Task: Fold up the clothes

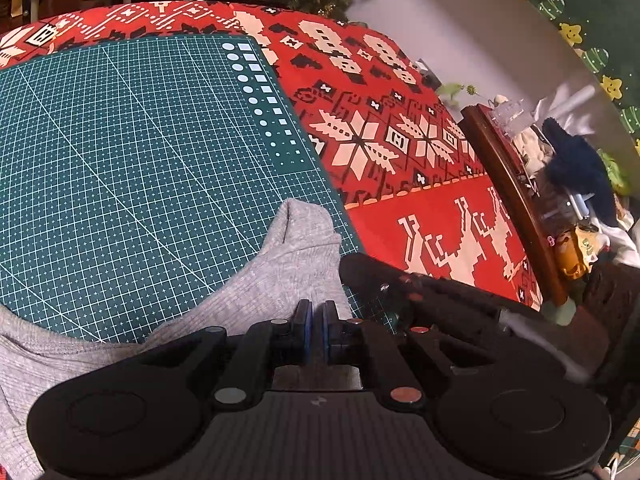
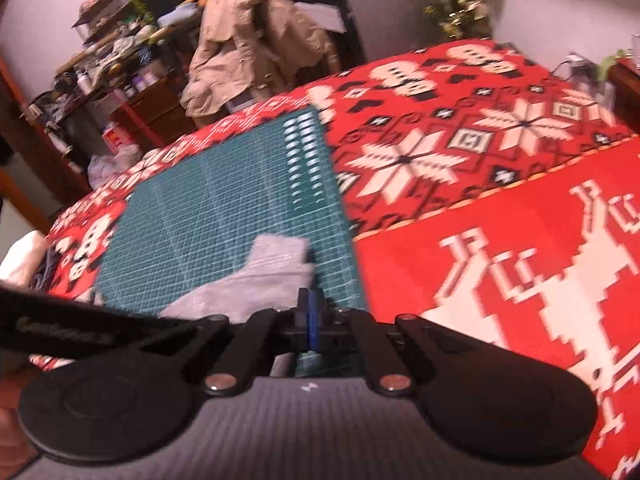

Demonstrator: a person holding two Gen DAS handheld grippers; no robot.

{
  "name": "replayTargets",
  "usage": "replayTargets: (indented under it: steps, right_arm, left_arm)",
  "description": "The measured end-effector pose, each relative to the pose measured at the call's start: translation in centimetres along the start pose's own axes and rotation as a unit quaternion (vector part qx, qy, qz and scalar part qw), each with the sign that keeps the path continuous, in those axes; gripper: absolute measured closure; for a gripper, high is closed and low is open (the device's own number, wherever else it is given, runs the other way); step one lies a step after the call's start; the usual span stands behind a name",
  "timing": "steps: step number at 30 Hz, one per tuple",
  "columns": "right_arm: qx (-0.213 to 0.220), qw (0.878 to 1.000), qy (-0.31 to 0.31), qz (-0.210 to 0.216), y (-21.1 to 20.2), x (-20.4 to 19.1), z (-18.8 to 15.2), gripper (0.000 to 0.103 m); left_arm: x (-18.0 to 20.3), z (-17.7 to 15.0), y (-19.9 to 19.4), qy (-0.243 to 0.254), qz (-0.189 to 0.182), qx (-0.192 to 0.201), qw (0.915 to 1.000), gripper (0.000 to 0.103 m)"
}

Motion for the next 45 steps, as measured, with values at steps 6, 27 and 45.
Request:
replayTargets:
  steps: [6,27,45]
  right_arm:
    - [-0.020,0.999,0.008,0.044,0.7,-0.5,0.6,0.102]
    - [-0.038,0.996,0.035,0.073,-0.9,0.2,-0.2,0.100]
    - [-0.035,0.998,0.033,0.046,-4.5,0.1,-3.0,0.098]
  left_arm:
    - [0.1,1.0,-0.3,0.018,0.015,0.020,0.9995,0.099]
    - [-0.2,0.7,-1.6,-0.008,-0.014,0.029,0.9994,0.099]
    - [1.7,-4.1,-3.5,0.013,-0.004,0.017,0.9998,0.098]
Point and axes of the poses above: each gripper's, at about its wrist camera, not at the fingertips, and y roughly the way its jaws point, x to its right, z to its top, the point moved 3 cm from there along y, roughly the way its jaws point, and after that the axes turned 13 degrees about y, right-handed, at the moved point
